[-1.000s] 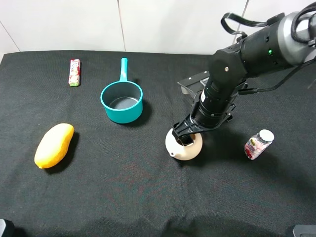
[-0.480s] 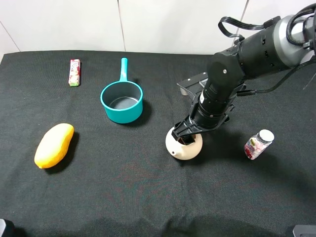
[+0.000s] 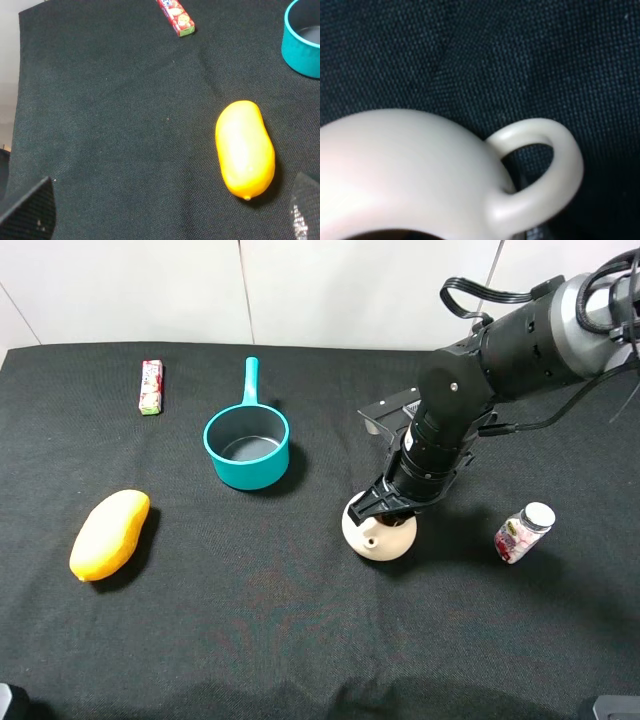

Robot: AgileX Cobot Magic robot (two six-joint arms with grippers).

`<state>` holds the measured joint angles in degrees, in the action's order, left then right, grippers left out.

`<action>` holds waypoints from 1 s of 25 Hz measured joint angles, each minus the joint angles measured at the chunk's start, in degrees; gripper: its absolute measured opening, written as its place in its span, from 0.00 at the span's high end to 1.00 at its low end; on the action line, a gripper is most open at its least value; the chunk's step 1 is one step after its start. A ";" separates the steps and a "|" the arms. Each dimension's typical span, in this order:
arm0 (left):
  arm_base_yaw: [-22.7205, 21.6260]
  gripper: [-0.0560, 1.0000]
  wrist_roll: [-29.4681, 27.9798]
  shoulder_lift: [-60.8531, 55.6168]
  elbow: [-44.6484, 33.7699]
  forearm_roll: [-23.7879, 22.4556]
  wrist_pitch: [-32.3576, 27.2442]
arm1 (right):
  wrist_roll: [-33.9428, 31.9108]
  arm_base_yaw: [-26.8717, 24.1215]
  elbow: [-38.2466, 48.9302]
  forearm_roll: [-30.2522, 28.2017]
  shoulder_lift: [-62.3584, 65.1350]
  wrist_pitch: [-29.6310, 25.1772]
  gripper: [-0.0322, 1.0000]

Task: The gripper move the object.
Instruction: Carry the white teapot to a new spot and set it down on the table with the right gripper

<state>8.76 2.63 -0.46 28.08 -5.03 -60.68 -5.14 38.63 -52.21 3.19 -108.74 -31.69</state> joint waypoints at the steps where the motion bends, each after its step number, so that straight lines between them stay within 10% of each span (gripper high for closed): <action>1: 0.00 0.01 0.00 0.00 0.00 0.00 0.00 | 0.00 0.00 0.00 0.00 0.00 0.05 0.86; 25: 0.00 0.01 0.00 0.00 0.00 0.00 0.00 | 0.00 0.00 0.00 0.00 0.98 -0.19 0.94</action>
<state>8.76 2.63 -0.46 28.08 -5.03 -60.68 -5.14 38.63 -52.21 3.19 -107.76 -31.88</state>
